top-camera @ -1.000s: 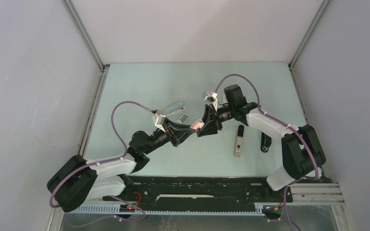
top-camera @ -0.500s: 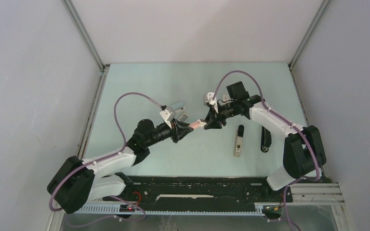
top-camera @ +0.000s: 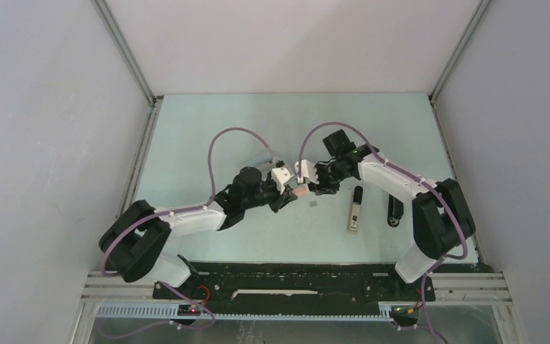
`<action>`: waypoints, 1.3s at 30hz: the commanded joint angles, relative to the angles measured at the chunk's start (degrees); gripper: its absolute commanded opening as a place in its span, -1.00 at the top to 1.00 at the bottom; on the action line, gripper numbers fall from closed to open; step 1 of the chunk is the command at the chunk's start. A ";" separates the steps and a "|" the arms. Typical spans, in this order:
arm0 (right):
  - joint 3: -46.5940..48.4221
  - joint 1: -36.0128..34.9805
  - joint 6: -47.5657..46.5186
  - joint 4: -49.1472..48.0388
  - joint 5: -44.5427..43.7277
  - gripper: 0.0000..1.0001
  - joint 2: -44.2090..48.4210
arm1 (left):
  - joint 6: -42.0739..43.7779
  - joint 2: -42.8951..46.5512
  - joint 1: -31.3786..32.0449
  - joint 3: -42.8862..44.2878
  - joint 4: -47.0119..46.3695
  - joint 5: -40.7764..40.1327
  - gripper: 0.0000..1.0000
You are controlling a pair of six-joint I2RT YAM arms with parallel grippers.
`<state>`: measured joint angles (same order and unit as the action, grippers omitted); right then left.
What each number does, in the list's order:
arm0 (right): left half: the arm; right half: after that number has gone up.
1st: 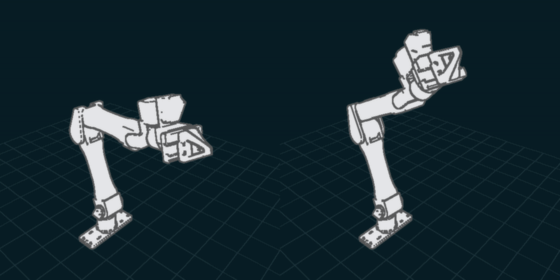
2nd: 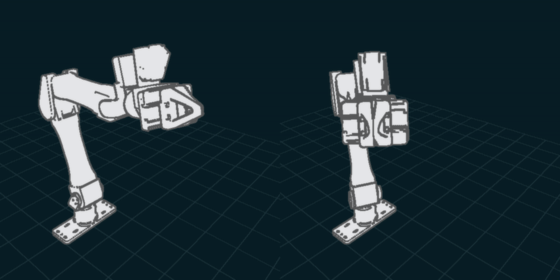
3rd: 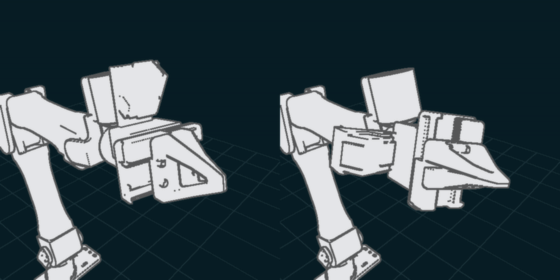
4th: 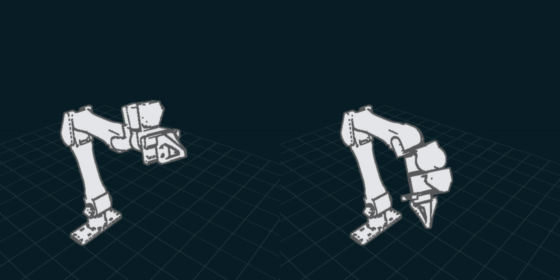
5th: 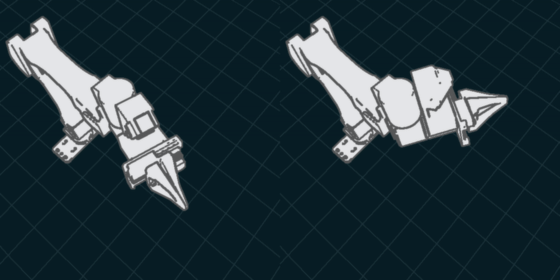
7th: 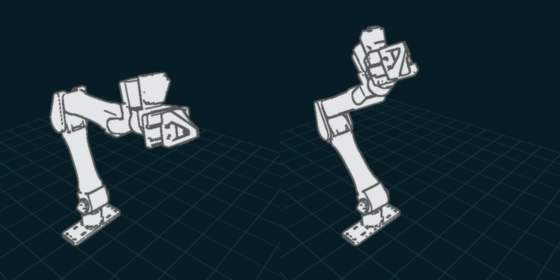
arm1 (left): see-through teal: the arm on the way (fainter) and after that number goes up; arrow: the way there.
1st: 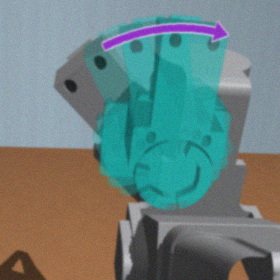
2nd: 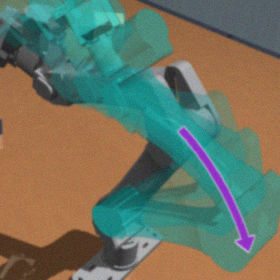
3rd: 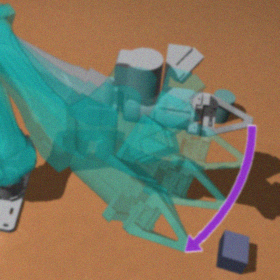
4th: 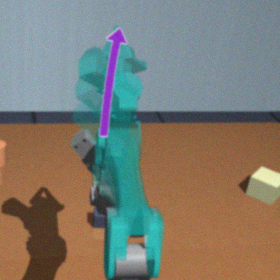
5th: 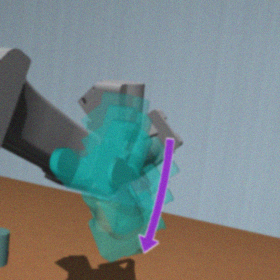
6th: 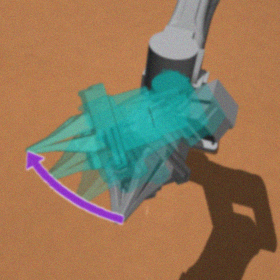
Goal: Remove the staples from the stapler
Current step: Unload the staple at the center of the board, then place the stapler at the center of the board.
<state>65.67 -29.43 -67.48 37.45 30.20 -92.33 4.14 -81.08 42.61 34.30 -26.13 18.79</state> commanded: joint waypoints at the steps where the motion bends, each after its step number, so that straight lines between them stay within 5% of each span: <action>1: 1.21 -1.31 -1.06 0.57 -5.58 0.88 -3.40 | 7.37 -4.52 0.63 3.22 3.64 -12.62 1.00; 11: 0.88 0.29 5.30 1.48 4.15 0.87 -1.36 | 1.10 -3.15 0.99 0.54 -1.34 -10.40 1.00; 15: 1.52 0.01 11.22 5.13 13.13 0.65 0.71 | -7.66 2.29 0.90 -3.38 -6.27 -6.36 1.00; 21: 3.57 -1.69 15.36 10.89 24.46 -0.08 3.05 | -17.95 9.60 0.91 -11.06 -16.86 -1.98 1.00; 24: 4.08 -2.03 18.85 11.16 26.74 -0.74 4.74 | -20.89 12.61 0.90 -13.44 -19.33 -1.71 1.00; 27: 4.04 -1.68 22.04 10.75 26.28 -0.98 6.63 | -22.07 15.00 0.97 -15.40 -19.97 -3.09 1.00; 39: 3.86 2.91 17.37 13.55 17.71 -0.99 12.91 | -21.36 26.76 0.26 -21.26 -12.49 -13.70 1.00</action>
<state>67.88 -27.68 -47.86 48.23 49.19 -81.89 -17.93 -57.84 43.64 14.79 -40.47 11.88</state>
